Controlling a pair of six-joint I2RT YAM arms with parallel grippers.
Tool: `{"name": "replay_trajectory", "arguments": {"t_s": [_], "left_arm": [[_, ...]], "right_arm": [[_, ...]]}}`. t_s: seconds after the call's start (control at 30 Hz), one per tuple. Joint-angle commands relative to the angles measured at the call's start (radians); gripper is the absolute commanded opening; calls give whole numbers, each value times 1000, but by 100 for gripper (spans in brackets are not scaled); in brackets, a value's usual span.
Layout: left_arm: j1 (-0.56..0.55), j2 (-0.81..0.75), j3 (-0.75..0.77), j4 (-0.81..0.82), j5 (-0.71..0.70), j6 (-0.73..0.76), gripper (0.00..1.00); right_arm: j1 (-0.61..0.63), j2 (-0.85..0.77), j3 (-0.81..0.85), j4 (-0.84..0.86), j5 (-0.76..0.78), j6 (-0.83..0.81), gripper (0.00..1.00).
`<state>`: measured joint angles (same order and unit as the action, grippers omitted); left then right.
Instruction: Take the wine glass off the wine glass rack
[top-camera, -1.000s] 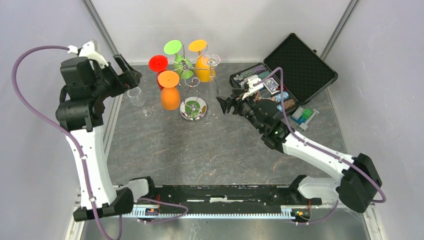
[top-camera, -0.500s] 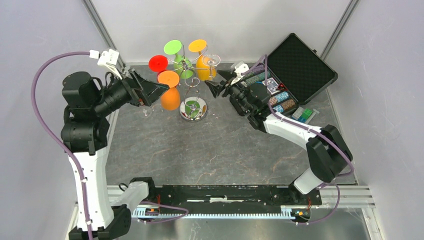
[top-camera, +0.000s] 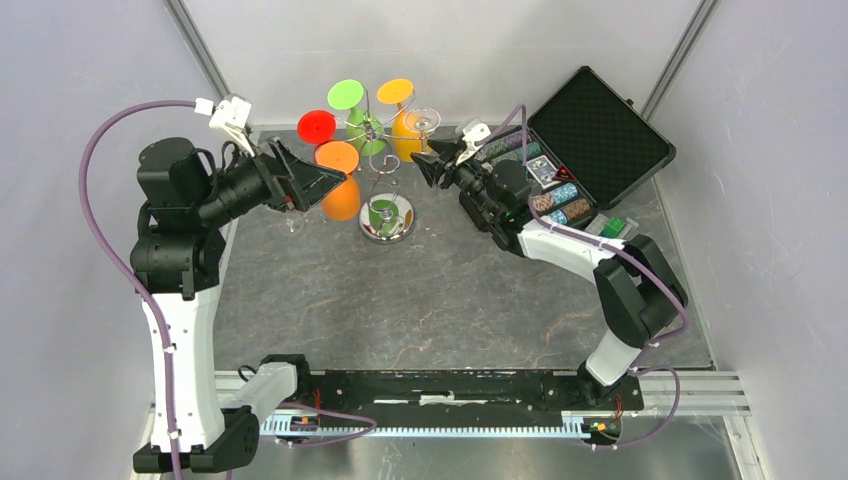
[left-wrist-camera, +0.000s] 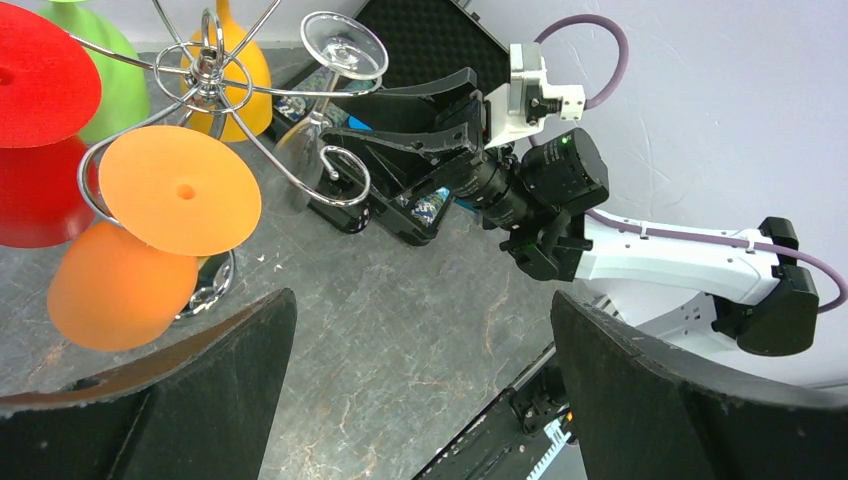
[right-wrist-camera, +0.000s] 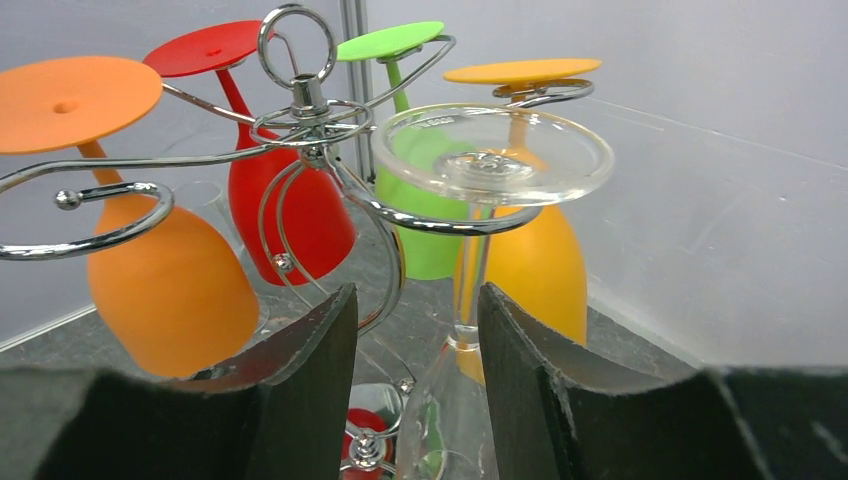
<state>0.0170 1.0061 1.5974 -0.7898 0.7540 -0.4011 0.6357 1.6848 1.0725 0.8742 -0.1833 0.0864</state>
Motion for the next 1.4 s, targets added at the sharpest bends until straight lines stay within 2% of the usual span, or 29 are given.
{"name": "replay_trajectory", "arguments": {"t_s": [0.0,0.27,0.37,0.47,0.6,0.67,0.8,0.87,1.37], "left_arm": [[-5,0,6,31,8,2,100],[-5,5,3,32,2,5,100],[-5,4,3,32,1,7,100],[-5,5,3,31,1,7,100],[-5,3,4,24,-7,15,100],[-5,3,4,24,-7,16,100],[-35,4,6,16,-16,24,100],[-37,5,6,15,-18,25,100],[-49,12,4,12,-26,35,100]], "right_arm": [[-12,16,55,77,-8,-5,52],[-24,54,89,95,-37,-7,44],[-24,68,112,81,-58,-5,38],[-24,70,112,87,-79,-5,26],[-24,80,118,89,-83,-4,22],[-24,86,122,89,-84,-4,23],[-24,97,127,97,-74,-3,35],[-24,106,133,98,-68,-4,38],[-24,142,140,122,-41,-31,40]]}}
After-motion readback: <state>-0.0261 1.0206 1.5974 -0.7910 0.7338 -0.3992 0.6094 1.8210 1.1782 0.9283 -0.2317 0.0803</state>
